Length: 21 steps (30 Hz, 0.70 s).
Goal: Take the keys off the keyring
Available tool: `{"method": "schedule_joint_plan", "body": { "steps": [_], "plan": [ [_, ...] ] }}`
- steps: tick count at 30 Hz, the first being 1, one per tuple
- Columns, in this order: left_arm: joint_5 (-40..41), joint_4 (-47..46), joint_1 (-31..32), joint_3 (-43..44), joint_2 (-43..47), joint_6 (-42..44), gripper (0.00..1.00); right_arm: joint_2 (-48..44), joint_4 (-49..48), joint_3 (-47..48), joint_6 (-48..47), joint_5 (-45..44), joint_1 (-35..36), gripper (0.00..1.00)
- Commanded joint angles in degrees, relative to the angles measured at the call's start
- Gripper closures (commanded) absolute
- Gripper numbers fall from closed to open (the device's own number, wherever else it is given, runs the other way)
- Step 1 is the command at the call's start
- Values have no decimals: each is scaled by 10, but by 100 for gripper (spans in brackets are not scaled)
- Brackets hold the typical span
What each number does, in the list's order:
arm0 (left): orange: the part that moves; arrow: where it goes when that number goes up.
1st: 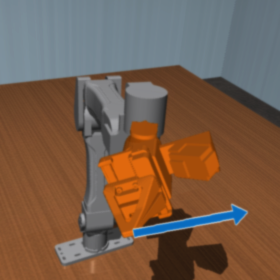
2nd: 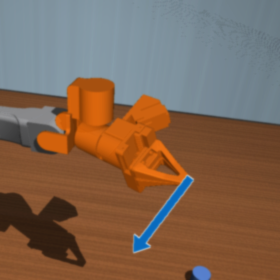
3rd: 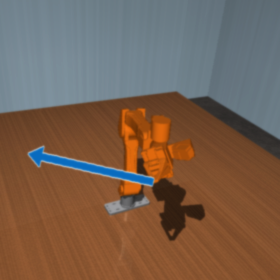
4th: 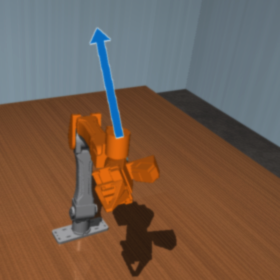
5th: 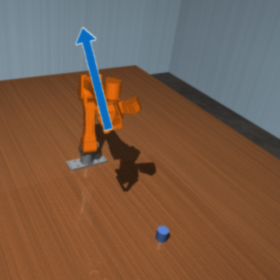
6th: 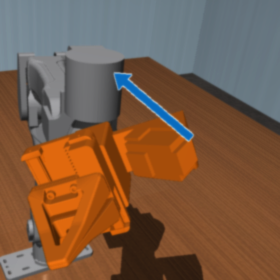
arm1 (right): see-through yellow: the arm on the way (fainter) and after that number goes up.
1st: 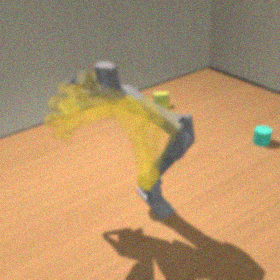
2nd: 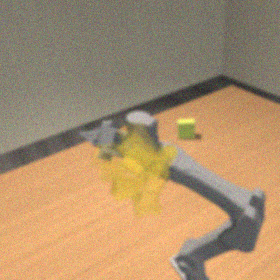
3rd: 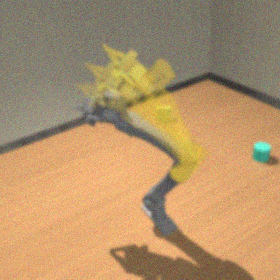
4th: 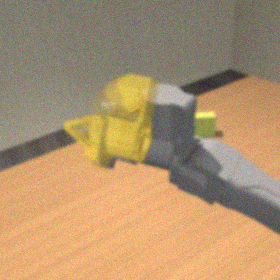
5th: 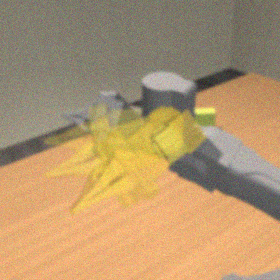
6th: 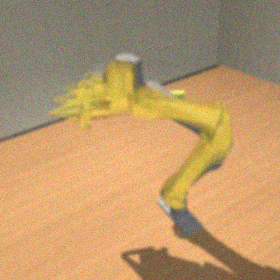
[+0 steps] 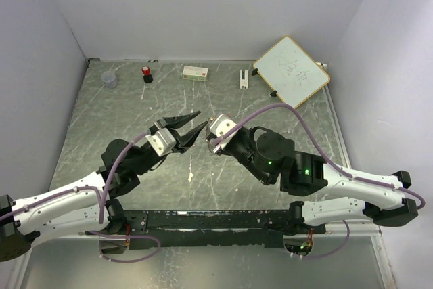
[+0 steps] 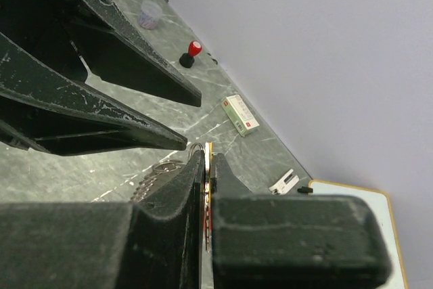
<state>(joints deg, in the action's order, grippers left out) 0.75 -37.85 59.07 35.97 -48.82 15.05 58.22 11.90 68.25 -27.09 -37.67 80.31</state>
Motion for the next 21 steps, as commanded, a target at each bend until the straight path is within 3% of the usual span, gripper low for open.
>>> {"method": "schedule_joint_plan", "body": {
  "steps": [1,21],
  "plan": [
    [-15,-7,-3,20,-5,7,55,-10,-9,14,-4,8,1,100],
    [-32,-4,-3,33,-28,5,63,-11,-7,12,-3,24,1,100]
  ]
}}
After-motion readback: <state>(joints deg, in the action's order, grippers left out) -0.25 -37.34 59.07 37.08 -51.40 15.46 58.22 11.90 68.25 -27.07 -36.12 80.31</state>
